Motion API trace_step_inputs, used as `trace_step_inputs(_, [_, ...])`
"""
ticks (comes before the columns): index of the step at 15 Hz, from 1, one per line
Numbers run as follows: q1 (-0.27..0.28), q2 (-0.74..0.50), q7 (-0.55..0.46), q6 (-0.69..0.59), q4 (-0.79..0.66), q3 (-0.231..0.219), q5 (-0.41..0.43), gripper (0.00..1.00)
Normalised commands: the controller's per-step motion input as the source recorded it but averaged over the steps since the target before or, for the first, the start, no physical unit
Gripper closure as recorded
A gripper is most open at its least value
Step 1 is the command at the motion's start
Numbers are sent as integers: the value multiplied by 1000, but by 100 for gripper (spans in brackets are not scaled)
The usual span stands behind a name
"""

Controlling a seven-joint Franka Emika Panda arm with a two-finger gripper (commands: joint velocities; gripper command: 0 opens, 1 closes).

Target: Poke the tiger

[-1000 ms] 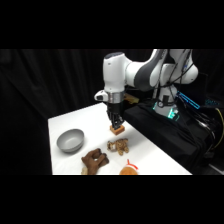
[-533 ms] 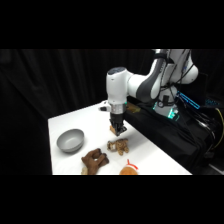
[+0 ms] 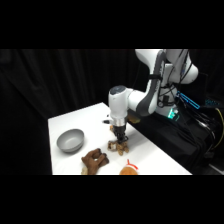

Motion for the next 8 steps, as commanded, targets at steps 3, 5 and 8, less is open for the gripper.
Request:
trace_step_inputs(3, [15, 356, -55, 220, 154, 45, 47, 97])
trace_step_inputs(5, [37, 272, -39, 154, 122, 27, 27, 97])
trace_step_inputs(8, [77, 138, 13, 70, 53, -13, -11, 96])
